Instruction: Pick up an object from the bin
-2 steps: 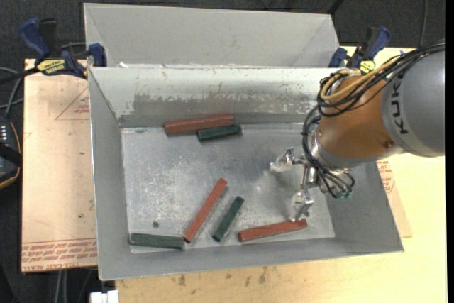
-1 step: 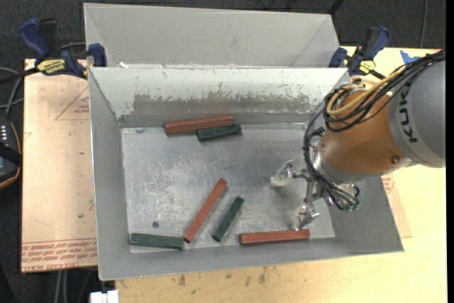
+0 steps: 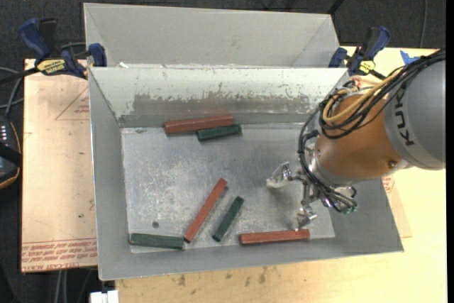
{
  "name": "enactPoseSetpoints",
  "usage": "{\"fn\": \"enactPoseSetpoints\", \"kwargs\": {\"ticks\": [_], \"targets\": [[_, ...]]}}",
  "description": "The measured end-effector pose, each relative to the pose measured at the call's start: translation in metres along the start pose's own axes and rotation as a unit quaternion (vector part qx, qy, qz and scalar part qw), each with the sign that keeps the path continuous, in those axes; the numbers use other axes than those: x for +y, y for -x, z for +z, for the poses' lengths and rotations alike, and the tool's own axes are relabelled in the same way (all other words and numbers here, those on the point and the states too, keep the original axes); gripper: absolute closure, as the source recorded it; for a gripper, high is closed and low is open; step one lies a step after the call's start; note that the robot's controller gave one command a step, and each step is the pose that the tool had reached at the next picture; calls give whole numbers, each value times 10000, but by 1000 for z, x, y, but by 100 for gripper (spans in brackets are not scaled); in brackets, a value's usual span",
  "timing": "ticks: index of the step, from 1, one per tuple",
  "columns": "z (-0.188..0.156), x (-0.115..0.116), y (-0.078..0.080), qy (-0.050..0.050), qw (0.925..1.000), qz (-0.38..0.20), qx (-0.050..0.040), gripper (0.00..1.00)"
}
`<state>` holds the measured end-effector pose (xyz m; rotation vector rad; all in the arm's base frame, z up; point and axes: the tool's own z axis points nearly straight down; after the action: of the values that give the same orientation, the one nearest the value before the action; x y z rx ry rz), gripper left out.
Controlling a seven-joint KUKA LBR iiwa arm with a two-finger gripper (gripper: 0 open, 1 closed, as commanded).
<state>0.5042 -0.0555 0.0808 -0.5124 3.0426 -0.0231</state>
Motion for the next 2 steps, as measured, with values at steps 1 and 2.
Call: {"fn": "enactPoseSetpoints", "kwargs": {"ticks": [1, 2], "targets": [[6, 28, 39, 75, 9993, -284, 216, 0], [-7, 49, 64, 130, 9985, -499, 206, 0]]}}
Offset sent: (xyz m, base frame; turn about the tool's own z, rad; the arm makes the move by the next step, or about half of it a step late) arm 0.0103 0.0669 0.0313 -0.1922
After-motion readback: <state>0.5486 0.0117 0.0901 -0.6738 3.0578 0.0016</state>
